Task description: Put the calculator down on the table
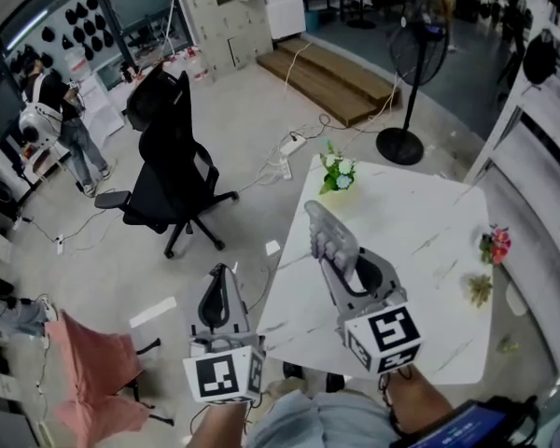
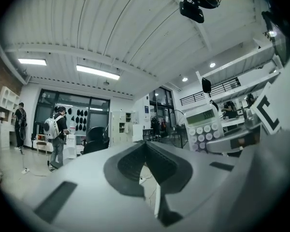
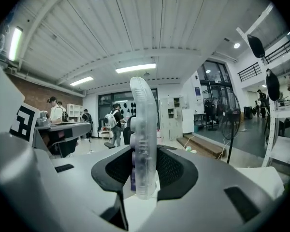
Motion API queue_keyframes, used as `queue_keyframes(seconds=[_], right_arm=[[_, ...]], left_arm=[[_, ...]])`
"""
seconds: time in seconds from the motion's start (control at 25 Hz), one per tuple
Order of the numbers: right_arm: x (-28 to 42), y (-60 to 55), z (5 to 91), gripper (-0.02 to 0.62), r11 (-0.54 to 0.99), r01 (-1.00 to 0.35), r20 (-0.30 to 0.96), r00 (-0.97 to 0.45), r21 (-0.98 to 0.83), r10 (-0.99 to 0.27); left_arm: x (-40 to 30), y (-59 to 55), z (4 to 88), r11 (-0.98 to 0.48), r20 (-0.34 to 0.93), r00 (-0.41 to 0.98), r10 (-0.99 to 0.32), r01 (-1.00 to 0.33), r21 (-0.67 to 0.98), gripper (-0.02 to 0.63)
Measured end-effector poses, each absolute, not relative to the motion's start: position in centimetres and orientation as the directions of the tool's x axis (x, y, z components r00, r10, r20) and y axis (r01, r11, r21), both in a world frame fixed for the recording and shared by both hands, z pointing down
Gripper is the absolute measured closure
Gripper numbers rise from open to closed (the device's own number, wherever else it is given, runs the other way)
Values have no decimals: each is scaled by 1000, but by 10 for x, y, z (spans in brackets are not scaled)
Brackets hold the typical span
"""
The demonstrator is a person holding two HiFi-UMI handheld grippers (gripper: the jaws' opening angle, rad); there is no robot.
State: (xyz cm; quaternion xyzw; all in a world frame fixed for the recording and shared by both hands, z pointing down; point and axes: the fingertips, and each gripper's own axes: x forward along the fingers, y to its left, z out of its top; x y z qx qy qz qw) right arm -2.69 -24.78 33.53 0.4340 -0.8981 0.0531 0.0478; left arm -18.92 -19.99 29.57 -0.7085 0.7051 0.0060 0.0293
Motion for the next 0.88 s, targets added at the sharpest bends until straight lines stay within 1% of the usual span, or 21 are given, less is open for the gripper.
queue_keyframes(seconds=[0.4,0.88], right_arm=[[-33,-258,399,451,566,-818,275,-569,-99,-775],[-35,-258,467,451,540,-830,416,-544,-141,-728]], left_arm=[[-203,-219,323,-45,19,44,-999,-999,-28,598],[-201,-235,358,-69,106,67,-992,-998,-16,598]])
